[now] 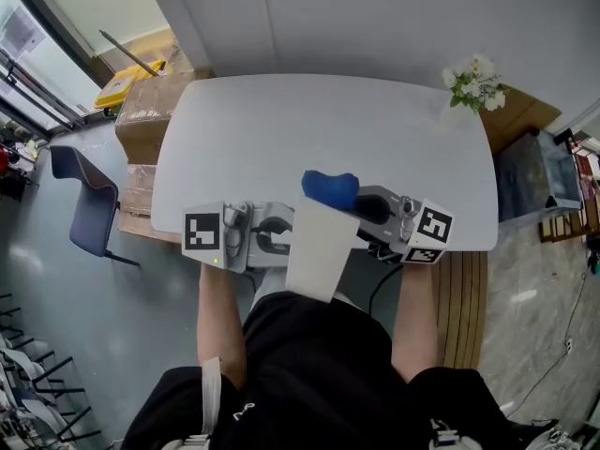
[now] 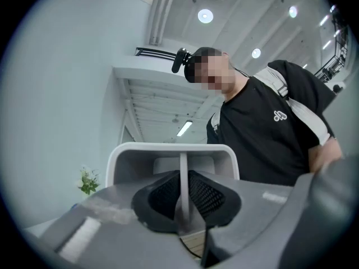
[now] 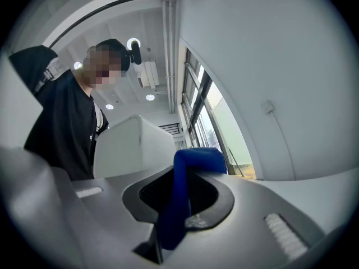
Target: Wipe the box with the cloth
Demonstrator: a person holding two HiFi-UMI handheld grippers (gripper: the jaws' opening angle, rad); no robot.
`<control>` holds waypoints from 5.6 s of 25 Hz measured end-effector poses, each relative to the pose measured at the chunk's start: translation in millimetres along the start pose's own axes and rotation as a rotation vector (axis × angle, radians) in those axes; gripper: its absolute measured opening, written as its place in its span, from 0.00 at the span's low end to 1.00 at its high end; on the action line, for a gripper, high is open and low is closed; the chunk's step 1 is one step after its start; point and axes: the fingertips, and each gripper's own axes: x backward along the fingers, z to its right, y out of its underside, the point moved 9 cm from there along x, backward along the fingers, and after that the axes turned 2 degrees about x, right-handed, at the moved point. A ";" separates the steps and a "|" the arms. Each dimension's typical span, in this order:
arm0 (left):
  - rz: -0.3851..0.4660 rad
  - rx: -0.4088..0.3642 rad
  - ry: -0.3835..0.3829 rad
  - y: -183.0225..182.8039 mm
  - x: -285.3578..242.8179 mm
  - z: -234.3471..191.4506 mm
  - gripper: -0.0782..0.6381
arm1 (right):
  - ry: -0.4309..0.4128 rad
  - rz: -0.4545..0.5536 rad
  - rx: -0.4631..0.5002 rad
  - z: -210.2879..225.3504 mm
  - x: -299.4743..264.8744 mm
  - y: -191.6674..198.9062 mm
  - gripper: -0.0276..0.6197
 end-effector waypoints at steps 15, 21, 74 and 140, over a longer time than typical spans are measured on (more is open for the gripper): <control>0.134 -0.037 -0.320 -2.0 22.6 -23.3 0.18 | -0.062 -0.018 -0.053 -22.7 -6.6 18.8 0.13; 0.195 -0.037 -0.390 -5.2 31.2 -26.9 0.18 | -0.109 -0.029 -0.038 -35.0 -9.7 15.4 0.13; 0.151 0.072 -0.258 20.4 35.3 -2.5 0.18 | 0.292 0.238 0.061 -24.2 6.8 -36.4 0.13; -0.519 0.079 -0.627 75.4 46.4 -42.5 0.18 | 0.411 0.214 0.184 -7.6 -15.0 -55.5 0.13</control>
